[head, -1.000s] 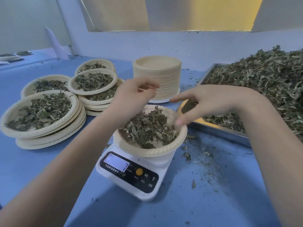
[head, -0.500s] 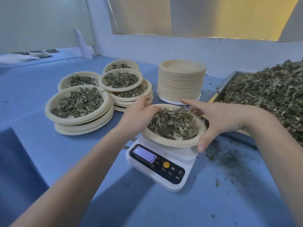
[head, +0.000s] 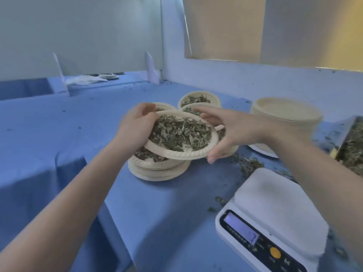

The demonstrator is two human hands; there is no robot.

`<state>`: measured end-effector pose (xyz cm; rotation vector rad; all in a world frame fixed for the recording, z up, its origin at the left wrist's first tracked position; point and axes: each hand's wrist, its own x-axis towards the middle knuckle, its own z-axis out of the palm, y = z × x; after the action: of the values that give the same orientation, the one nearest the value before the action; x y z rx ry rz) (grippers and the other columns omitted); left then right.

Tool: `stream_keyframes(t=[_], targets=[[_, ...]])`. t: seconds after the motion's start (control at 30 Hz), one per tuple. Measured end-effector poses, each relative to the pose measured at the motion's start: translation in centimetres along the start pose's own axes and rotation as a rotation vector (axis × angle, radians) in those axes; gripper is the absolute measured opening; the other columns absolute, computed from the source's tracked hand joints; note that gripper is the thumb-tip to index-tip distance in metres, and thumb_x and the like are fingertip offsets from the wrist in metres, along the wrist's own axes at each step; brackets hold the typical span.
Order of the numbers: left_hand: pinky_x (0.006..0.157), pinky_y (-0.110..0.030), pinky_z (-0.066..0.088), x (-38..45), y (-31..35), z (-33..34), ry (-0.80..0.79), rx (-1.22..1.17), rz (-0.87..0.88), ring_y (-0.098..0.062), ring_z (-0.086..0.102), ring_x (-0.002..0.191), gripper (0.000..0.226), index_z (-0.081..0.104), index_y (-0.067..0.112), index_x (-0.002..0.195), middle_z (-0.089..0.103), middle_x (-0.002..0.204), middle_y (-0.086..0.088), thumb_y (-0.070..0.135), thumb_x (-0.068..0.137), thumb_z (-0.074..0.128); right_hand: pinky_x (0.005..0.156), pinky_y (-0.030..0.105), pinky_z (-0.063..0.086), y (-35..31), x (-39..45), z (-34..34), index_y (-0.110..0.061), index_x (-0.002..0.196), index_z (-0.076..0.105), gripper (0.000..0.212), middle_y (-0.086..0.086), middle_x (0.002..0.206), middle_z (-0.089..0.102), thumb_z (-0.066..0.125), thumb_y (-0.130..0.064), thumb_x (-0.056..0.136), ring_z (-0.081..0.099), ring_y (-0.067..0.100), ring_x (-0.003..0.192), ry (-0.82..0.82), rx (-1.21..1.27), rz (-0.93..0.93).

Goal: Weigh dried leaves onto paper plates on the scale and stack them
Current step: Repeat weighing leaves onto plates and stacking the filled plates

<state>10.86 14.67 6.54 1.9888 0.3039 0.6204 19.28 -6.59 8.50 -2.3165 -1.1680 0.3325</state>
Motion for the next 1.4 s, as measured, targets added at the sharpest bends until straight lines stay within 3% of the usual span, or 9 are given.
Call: stream_keyframes(t=[0.17, 0.37, 0.53, 0.9, 1.07, 1.2, 1.23, 1.3, 1.4], targets=[[0.097, -0.037, 0.041, 2.9, -3.5, -1.1, 0.034, 0.064, -0.098, -0.02, 0.051, 0.116, 0.032, 0.056, 0.019, 0.125, 0.057, 0.126, 0.0, 0.021, 0.095, 0.047, 0.115, 0.026, 0.023, -0.4, 5.7, 1.0, -0.036, 0.148, 0.019, 0.128, -0.015, 0.152, 0.027, 0.091, -0.044, 0.043, 0.026, 0.001, 0.137, -0.061, -0.06, -0.003], [0.099, -0.03, 0.036, 4.3, -7.2, -0.1, 0.076, 0.094, -0.139, -0.018, 0.049, 0.118, 0.031, 0.057, 0.02, 0.124, 0.058, 0.125, 0.001, 0.022, 0.097, 0.042, 0.108, 0.019, 0.019, 0.3, 8.2, 2.4, -0.035, 0.15, 0.012, 0.131, -0.011, 0.155, 0.022, 0.091, -0.044, 0.046, 0.021, 0.007, 0.141, -0.121, -0.175, 0.041], [0.094, -0.023, 0.03, 4.0, -9.0, 0.4, 0.123, 0.126, -0.09, -0.016, 0.045, 0.122, 0.032, 0.055, 0.019, 0.126, 0.055, 0.13, 0.001, 0.021, 0.099, 0.038, 0.116, 0.032, 0.022, 0.2, 9.0, 3.6, -0.03, 0.15, 0.016, 0.133, -0.006, 0.154, 0.024, 0.09, -0.051, 0.041, 0.023, 0.013, 0.141, -0.087, -0.291, 0.037], [0.105, -0.033, 0.034, 3.8, -6.2, -1.7, 0.09, 0.188, -0.056, -0.018, 0.045, 0.125, 0.036, 0.054, 0.024, 0.129, 0.055, 0.133, 0.002, 0.027, 0.098, 0.037, 0.104, 0.015, 0.012, -0.9, 6.9, 2.9, -0.033, 0.15, 0.014, 0.127, -0.014, 0.155, 0.017, 0.088, -0.049, 0.048, 0.016, 0.005, 0.141, -0.053, -0.225, 0.035], [0.087, -0.019, 0.031, 1.8, -2.5, -1.0, 0.093, 0.224, 0.122, -0.011, 0.05, 0.116, 0.035, 0.056, 0.028, 0.127, 0.058, 0.127, 0.005, 0.022, 0.097, 0.038, 0.106, 0.019, 0.013, -1.6, 4.7, 1.8, -0.034, 0.15, 0.012, 0.124, -0.013, 0.156, 0.015, 0.087, -0.05, 0.052, 0.014, 0.006, 0.142, -0.011, -0.25, 0.037], [0.059, -0.001, 0.036, 0.2, 0.6, 2.5, -0.062, 0.167, 0.245, 0.016, 0.053, 0.071, 0.033, 0.058, 0.029, 0.123, 0.061, 0.115, 0.007, 0.019, 0.096, 0.041, 0.105, 0.013, 0.014, -1.7, 2.1, 0.6, -0.032, 0.15, 0.015, 0.124, -0.015, 0.154, 0.021, 0.086, -0.052, 0.05, 0.017, 0.0, 0.138, 0.038, -0.264, 0.022], [0.061, -0.007, 0.038, -0.3, 1.4, 3.8, -0.104, 0.162, 0.274, 0.013, 0.054, 0.073, 0.034, 0.058, 0.028, 0.123, 0.061, 0.115, 0.007, 0.018, 0.095, 0.042, 0.103, 0.007, 0.014, -1.5, 1.3, 0.1, -0.032, 0.149, 0.019, 0.121, -0.019, 0.15, 0.025, 0.087, -0.05, 0.05, 0.02, -0.007, 0.133, 0.053, -0.247, 0.009], [0.078, -0.015, 0.036, -0.9, 3.0, 6.5, -0.161, 0.151, 0.326, -0.001, 0.055, 0.102, 0.035, 0.059, 0.025, 0.122, 0.062, 0.12, 0.006, 0.014, 0.093, 0.043, 0.086, -0.01, 0.014, -0.6, -0.6, -1.0, -0.038, 0.142, 0.028, 0.107, -0.035, 0.131, 0.032, 0.088, -0.044, 0.053, 0.025, -0.027, 0.109, 0.086, -0.217, -0.012], [0.089, -0.019, 0.034, -1.5, 5.1, 10.6, -0.228, 0.115, 0.346, -0.012, 0.051, 0.117, 0.037, 0.059, 0.024, 0.123, 0.061, 0.124, 0.004, 0.011, 0.092, 0.044, 0.075, -0.011, 0.015, 1.6, -4.0, -3.0, -0.038, 0.142, 0.029, 0.103, -0.033, 0.128, 0.034, 0.086, -0.047, 0.057, 0.028, -0.021, 0.106, 0.141, -0.242, 0.086]])
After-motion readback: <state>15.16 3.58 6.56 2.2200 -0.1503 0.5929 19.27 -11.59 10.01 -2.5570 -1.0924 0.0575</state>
